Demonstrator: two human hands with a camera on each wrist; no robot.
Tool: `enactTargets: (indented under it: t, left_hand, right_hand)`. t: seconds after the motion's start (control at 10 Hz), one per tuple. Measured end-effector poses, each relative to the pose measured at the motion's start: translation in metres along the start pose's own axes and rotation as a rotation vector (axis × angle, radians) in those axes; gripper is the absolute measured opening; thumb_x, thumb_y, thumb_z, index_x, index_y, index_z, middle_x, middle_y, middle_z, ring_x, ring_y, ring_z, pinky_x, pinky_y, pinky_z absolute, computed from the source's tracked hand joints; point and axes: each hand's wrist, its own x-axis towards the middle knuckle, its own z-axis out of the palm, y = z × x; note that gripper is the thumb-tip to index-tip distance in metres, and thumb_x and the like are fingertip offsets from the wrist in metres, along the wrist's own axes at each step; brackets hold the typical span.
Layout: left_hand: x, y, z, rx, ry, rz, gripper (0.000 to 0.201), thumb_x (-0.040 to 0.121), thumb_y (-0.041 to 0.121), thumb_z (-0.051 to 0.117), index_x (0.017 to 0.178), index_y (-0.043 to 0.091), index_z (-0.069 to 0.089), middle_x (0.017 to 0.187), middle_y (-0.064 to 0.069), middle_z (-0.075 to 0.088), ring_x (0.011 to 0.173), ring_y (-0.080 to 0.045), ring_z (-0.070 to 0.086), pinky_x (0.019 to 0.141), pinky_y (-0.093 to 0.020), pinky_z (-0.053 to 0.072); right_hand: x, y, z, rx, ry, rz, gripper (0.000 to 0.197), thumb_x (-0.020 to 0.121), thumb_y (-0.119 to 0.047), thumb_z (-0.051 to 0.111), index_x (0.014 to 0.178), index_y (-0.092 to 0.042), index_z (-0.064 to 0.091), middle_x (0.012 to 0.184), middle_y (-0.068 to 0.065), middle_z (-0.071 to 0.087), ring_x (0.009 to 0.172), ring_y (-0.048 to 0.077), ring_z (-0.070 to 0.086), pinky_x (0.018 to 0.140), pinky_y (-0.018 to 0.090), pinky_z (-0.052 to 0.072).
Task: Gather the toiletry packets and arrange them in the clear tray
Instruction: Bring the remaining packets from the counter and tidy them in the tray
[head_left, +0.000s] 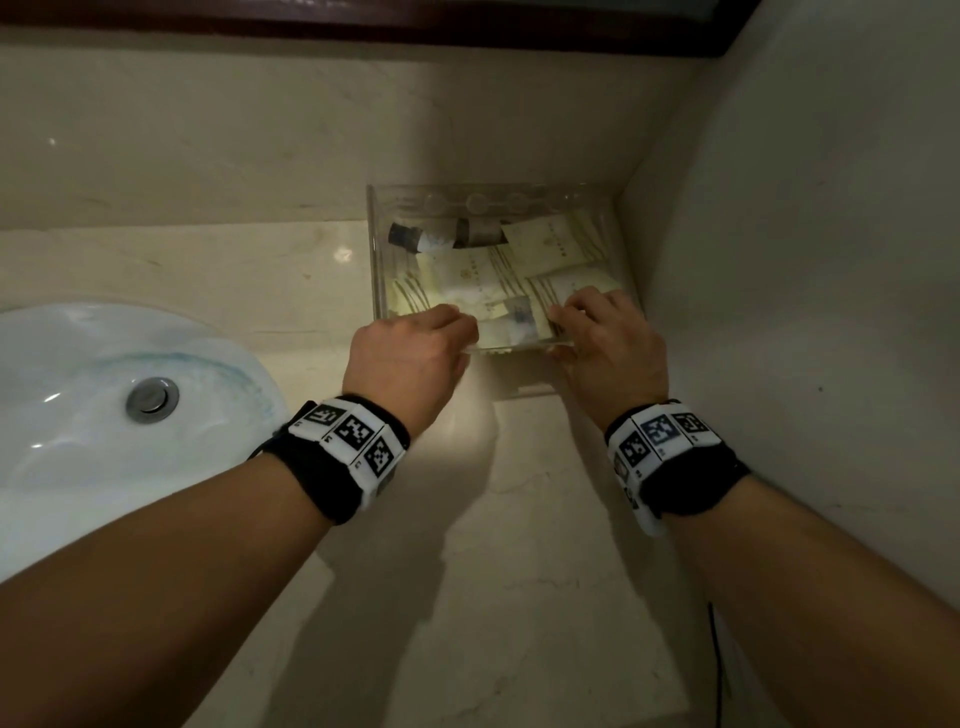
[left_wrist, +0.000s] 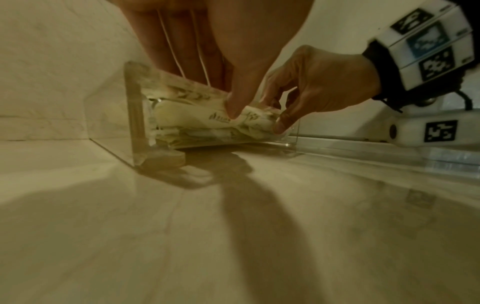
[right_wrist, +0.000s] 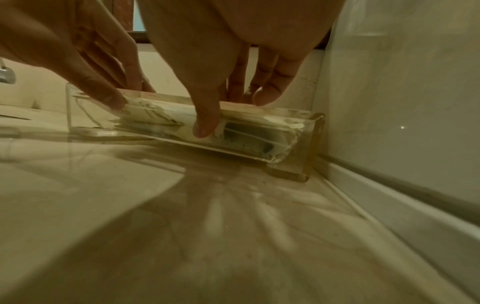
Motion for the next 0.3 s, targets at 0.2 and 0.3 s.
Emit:
enactTargets:
  t: [0.2, 0.3]
  left_hand:
    - [0.004, 0.002, -0.014, -0.054, -0.118, -0.026, 0.024, 0.083, 0.037, 0.073, 0.103, 0.025, 0.070, 0.111, 0.008, 0.067, 0.098, -0.022, 0.064, 0.067, -0.034, 0.053]
    - [0.002, 0.000, -0.030, -0.061, -0.128, -0.085, 0.030, 0.086, 0.042, 0.068, 0.112, 0.027, 0.067, 0.120, 0.009, 0.065, 0.105, -0.021, 0.062, 0.075, -0.035, 0.050]
  right_hand:
    - [0.000, -0.009, -0.006, -0.005, -0.155, 0.113, 0.037, 0.062, -0.008, 0.084, 0.095, -0.011, 0.068, 0.100, 0.007, 0.062, 0.088, 0.030, 0.057, 0.064, 0.036, 0.052]
    - [0.004, -0.019, -0.018, -0.039, -0.247, 0.088, 0.044, 0.066, -0.019, 0.083, 0.107, -0.015, 0.067, 0.108, 0.005, 0.060, 0.097, 0.029, 0.055, 0.079, 0.038, 0.048]
